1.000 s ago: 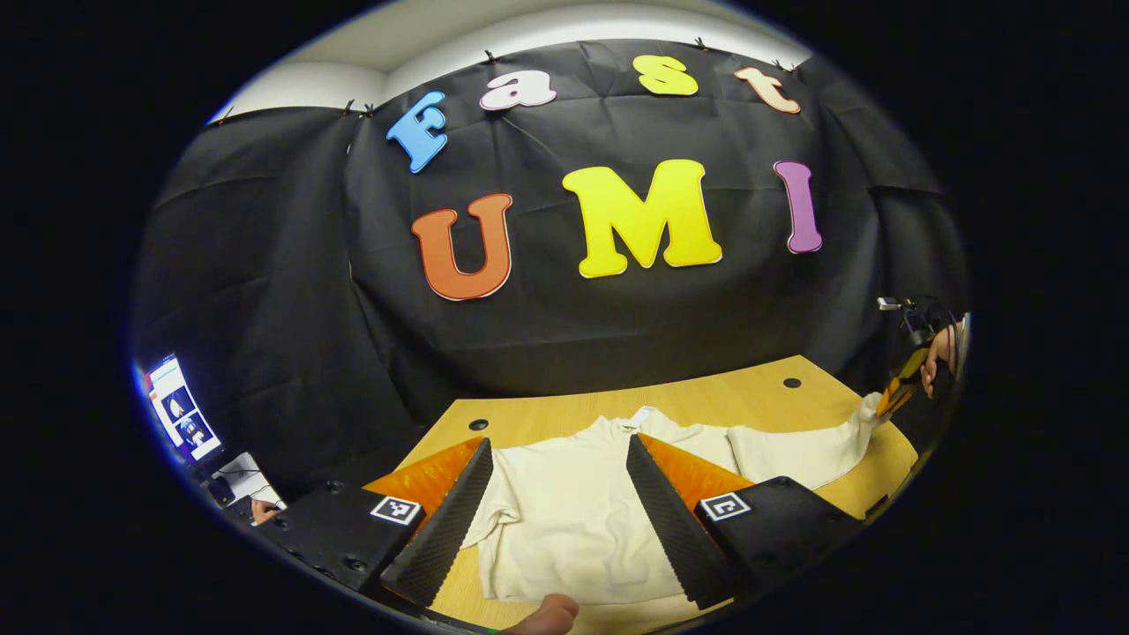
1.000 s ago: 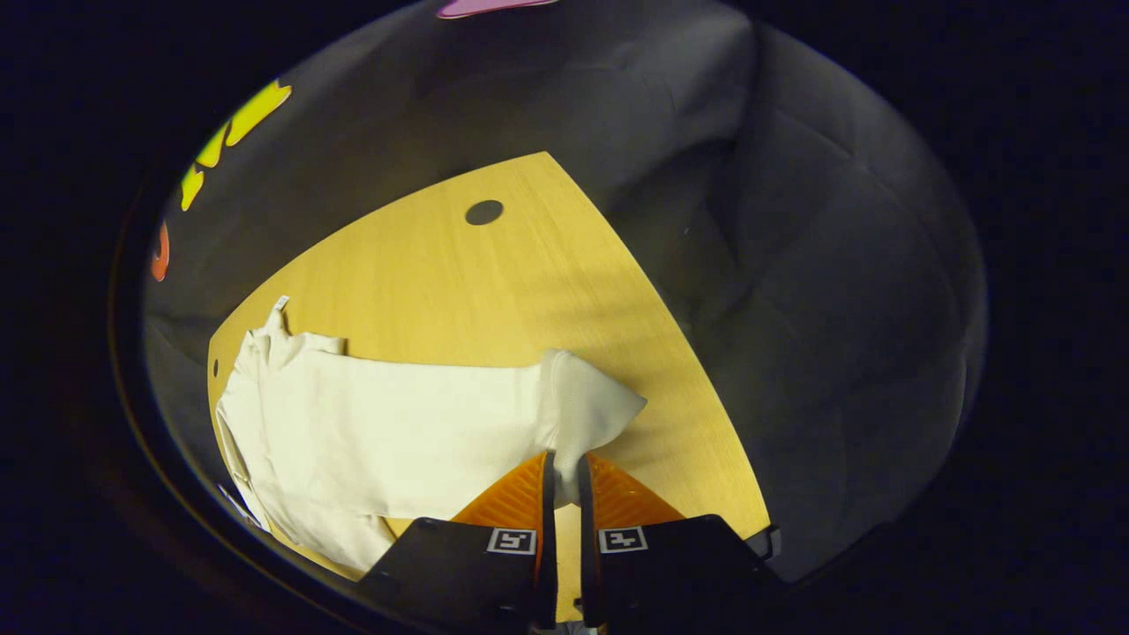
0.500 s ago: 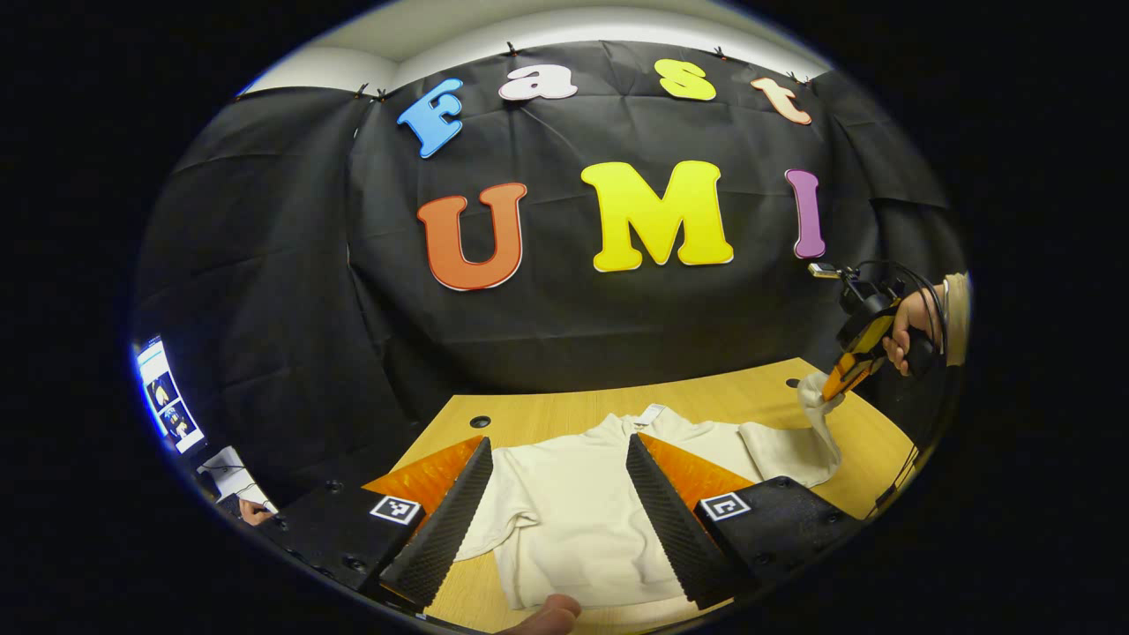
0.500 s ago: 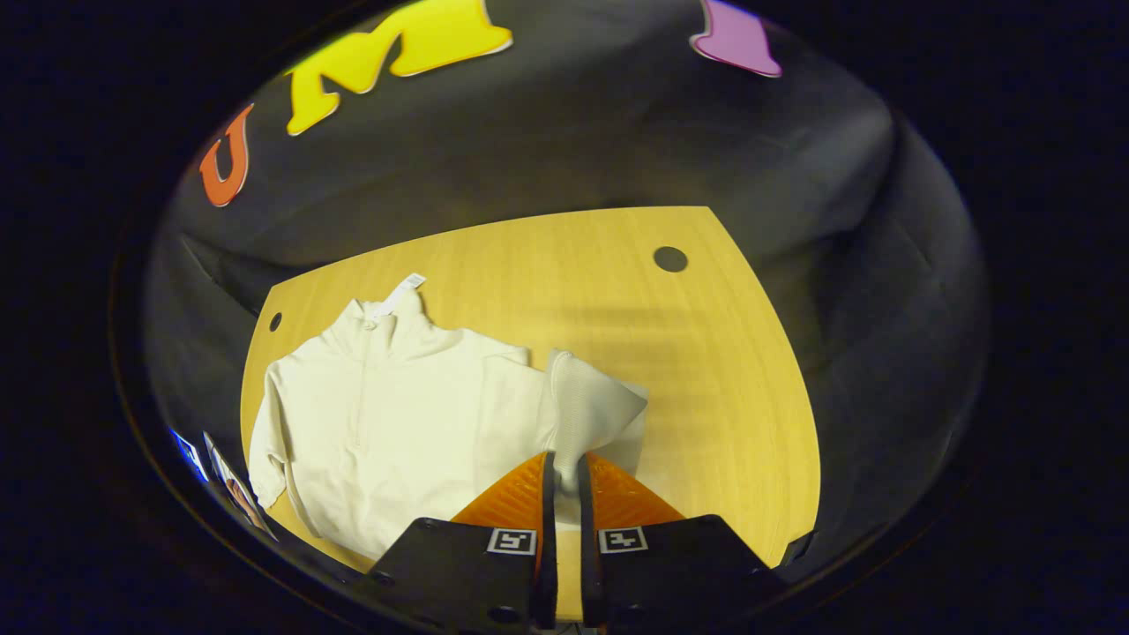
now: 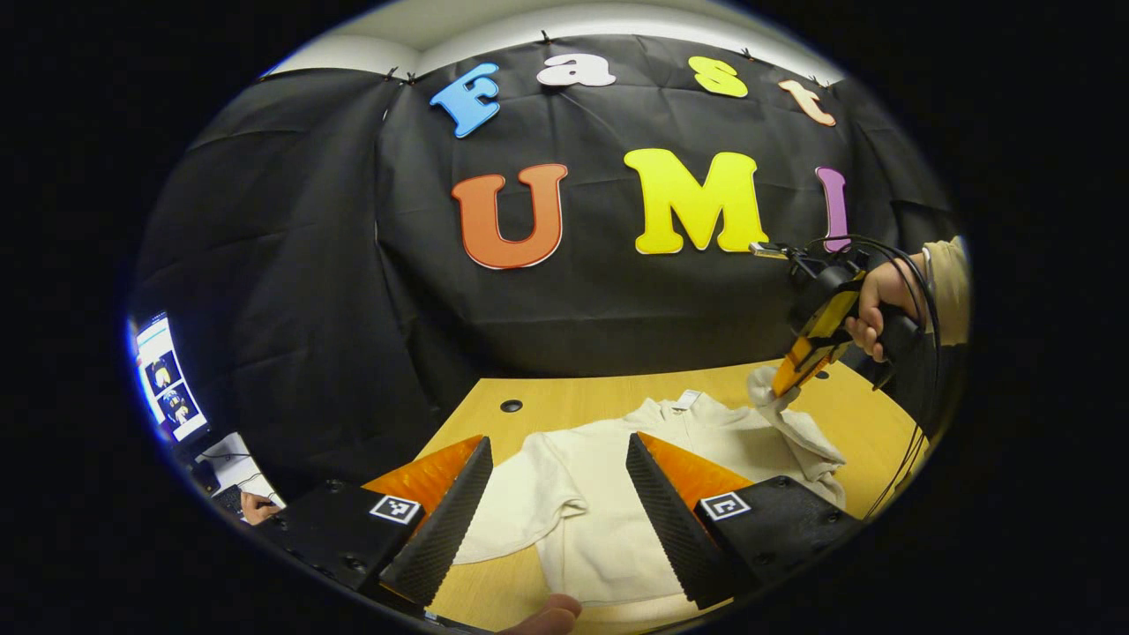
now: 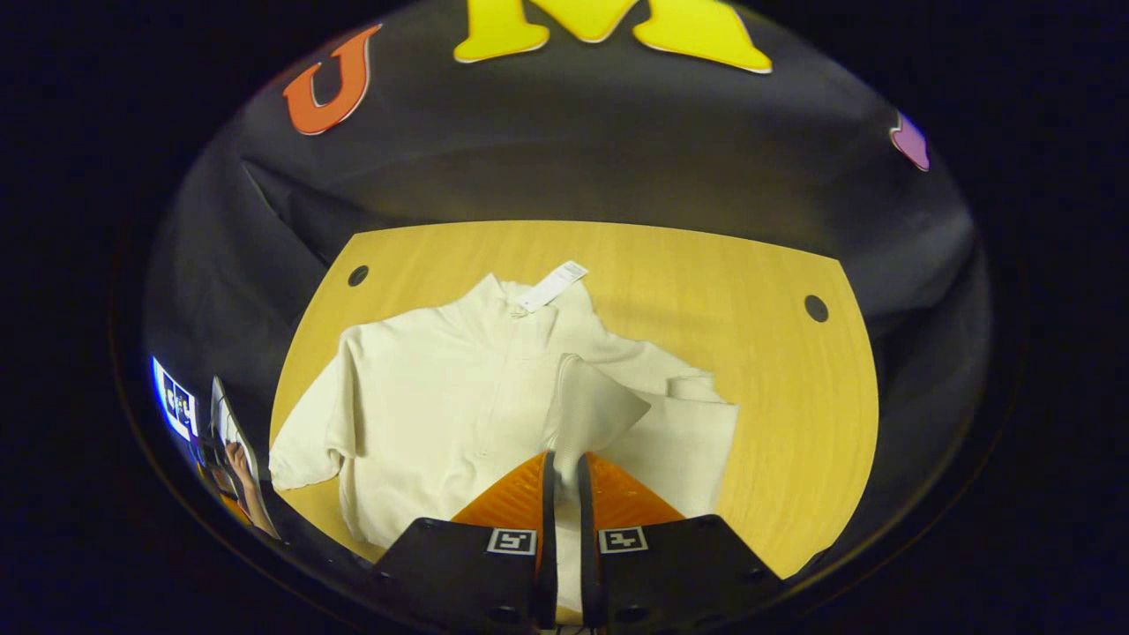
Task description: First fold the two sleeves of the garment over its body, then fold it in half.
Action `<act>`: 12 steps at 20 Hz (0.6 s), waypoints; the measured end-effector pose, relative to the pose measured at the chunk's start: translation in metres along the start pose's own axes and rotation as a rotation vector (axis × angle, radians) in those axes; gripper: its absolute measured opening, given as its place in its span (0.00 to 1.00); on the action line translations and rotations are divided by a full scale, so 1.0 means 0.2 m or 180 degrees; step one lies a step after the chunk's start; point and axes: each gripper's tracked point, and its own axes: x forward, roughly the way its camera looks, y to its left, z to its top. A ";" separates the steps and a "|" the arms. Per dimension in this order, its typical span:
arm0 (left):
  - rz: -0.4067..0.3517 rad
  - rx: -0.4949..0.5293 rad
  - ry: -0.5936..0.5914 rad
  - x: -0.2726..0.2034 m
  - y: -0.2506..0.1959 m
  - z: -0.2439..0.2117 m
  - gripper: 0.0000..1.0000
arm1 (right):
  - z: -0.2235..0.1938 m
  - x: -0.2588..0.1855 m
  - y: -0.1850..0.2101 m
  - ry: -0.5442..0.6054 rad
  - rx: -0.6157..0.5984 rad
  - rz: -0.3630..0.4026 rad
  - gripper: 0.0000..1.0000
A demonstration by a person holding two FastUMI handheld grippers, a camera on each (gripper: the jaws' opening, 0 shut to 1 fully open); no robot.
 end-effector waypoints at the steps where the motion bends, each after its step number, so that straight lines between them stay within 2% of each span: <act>1: 0.0044 0.0001 -0.0003 0.00 0.04 -0.01 0.99 | 0.00 0.03 0.10 0.0018 -0.0101 0.0049 0.11; 3: 0.0079 -0.0016 -0.0011 0.00 0.10 -0.02 0.99 | -0.01 0.09 0.30 0.0077 -0.0256 0.0169 0.09; 7: 0.0210 -0.0032 0.0108 0.01 0.26 -0.13 0.99 | -0.06 0.22 0.68 0.0222 -0.0436 0.0368 0.11; 12: 0.0406 -0.0079 0.0257 -0.01 0.46 -0.25 0.99 | -0.13 0.40 1.02 0.0320 -0.0624 0.0488 0.09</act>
